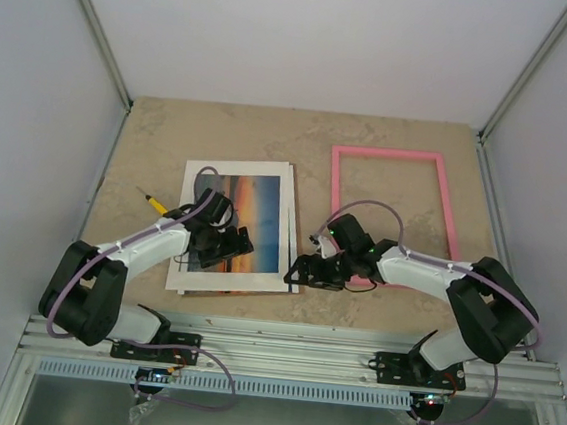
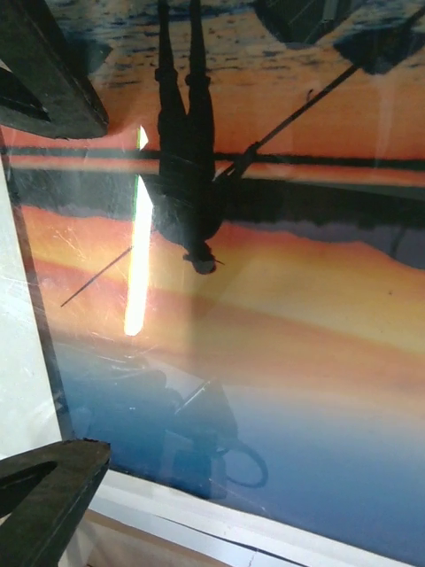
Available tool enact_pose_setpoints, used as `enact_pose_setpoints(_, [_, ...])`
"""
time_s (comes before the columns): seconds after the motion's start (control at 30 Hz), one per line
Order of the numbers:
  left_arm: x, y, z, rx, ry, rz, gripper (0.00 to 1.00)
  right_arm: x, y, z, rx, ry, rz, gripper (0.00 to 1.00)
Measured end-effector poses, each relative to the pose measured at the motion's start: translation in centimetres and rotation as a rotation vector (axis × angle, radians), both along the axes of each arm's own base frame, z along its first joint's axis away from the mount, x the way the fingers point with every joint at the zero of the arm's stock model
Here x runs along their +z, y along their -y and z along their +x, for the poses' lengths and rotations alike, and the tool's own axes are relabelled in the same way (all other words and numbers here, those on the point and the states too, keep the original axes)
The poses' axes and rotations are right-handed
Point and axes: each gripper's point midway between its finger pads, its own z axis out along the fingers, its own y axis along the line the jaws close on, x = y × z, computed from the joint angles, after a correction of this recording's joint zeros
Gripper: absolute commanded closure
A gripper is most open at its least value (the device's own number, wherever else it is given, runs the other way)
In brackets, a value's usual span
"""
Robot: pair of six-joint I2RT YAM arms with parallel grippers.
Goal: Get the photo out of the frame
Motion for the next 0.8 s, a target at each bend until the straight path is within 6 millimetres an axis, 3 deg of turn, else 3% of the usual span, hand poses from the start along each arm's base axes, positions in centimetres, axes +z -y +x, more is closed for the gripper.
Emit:
enact_pose_setpoints(0.17, [-0.2, 0.0, -0.2, 0.002, -0.007, -0.007, 0.06, 0.0, -0.2, -0.7, -0.017, -0.033, 0.045, 0.07])
enact_pose_setpoints(0.43, [-0.3, 0.3, -0.2, 0.0, -0.004, -0.02, 0.06, 0.9, -1.3, -0.1, -0.022, -0.022, 0.108, 0.07])
enact_pose_setpoints(0.8, [-0.2, 0.4, -0.2, -0.001, -0.002, -0.022, 0.05, -0.8, -1.1, -0.7, -0.025, -0.066, 0.091, 0.06])
